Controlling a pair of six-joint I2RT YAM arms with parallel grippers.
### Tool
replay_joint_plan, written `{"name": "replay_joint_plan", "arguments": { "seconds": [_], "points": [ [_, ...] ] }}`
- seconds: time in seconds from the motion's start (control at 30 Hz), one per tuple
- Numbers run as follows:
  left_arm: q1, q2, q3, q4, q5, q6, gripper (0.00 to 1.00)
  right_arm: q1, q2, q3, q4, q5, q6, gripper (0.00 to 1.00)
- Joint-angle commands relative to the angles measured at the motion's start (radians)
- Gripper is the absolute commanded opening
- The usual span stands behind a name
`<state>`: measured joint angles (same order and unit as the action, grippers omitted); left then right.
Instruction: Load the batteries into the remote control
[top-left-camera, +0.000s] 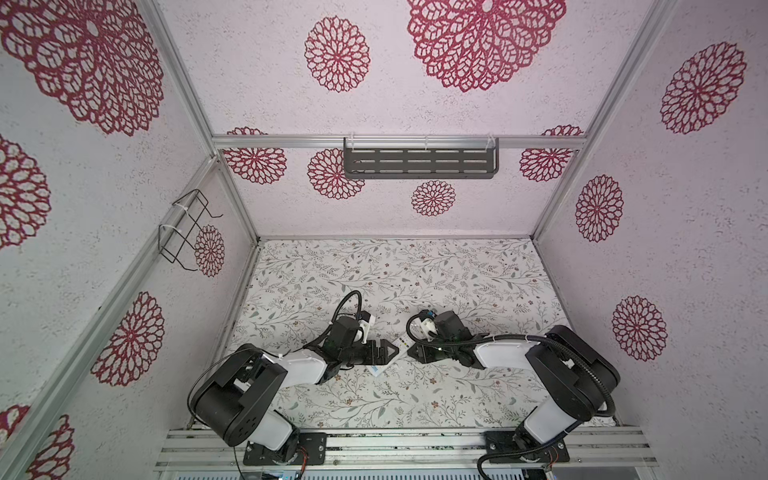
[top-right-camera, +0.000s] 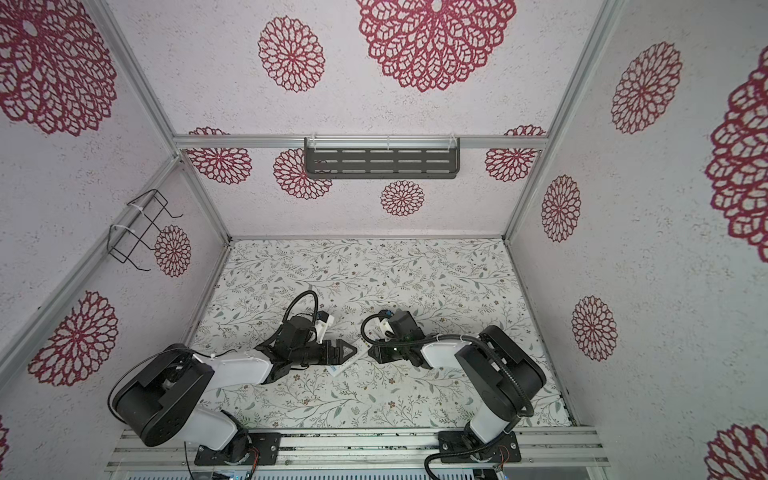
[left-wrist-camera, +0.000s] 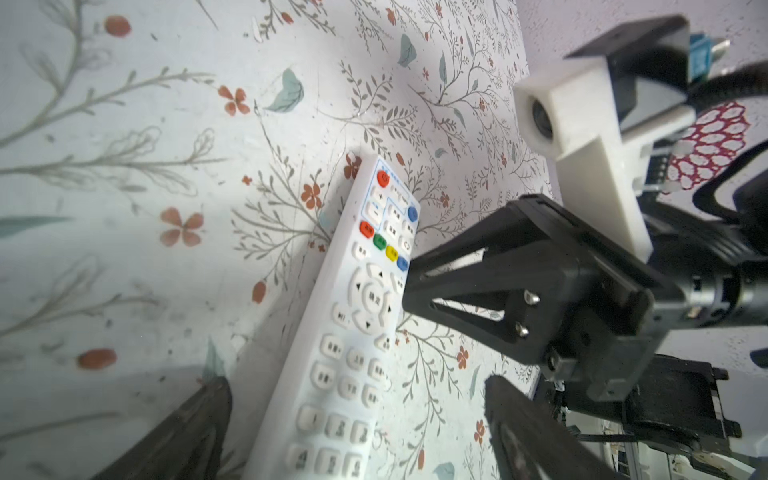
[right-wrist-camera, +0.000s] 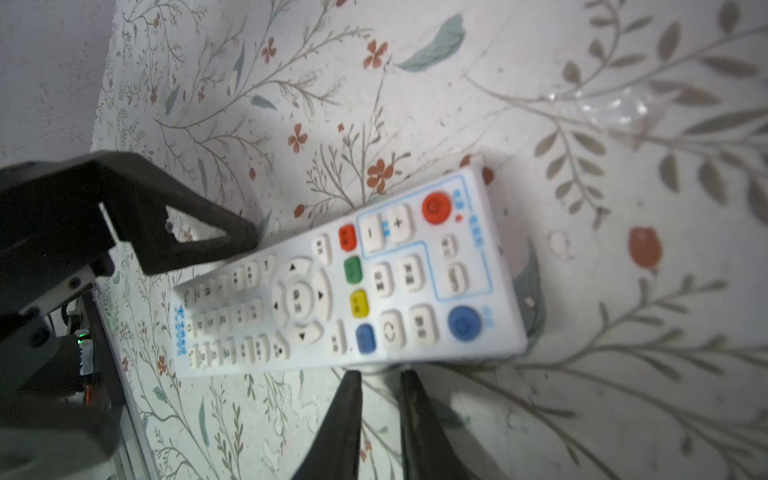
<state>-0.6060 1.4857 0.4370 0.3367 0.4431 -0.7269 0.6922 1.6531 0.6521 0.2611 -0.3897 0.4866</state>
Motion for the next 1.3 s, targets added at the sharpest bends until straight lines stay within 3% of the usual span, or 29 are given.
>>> {"name": "replay_joint_plan", "arguments": {
  "seconds": [0.0, 0.37, 0.63, 0.77, 0.83, 0.9, 1.0, 1.1, 1.27],
  "points": [
    [-0.030, -0.047, -0.021, -0.022, -0.019, -0.020, 0.97, -0.008, 0.055, 0.039, -0.033, 0.022, -0.035, 0.21],
    [-0.081, -0.096, -0.064, 0.012, -0.112, -0.076, 0.97, -0.014, 0.117, 0.117, -0.051, 0.032, -0.053, 0.22],
    [-0.046, -0.261, 0.028, -0.279, -0.314, -0.013, 0.97, -0.061, -0.025, 0.114, -0.203, 0.102, -0.171, 0.27],
    [0.030, -0.342, 0.107, -0.471, -0.446, 0.021, 0.97, -0.079, -0.111, 0.145, -0.309, 0.201, -0.270, 0.48],
    [0.076, -0.387, 0.151, -0.592, -0.575, 0.035, 0.97, -0.098, -0.143, 0.165, -0.363, 0.288, -0.307, 0.66],
    [0.142, -0.427, 0.205, -0.694, -0.705, 0.063, 0.98, -0.122, -0.175, 0.176, -0.406, 0.410, -0.342, 0.78],
    [0.219, -0.464, 0.240, -0.728, -0.905, 0.153, 0.97, -0.146, -0.233, 0.157, -0.383, 0.560, -0.409, 0.98],
    [0.279, -0.473, 0.228, -0.641, -1.111, 0.238, 0.97, -0.181, -0.258, 0.124, -0.297, 0.681, -0.470, 0.99],
    [0.402, -0.398, 0.177, -0.394, -1.203, 0.381, 0.97, -0.283, -0.232, 0.038, -0.099, 0.729, -0.530, 0.99]
  ]
}}
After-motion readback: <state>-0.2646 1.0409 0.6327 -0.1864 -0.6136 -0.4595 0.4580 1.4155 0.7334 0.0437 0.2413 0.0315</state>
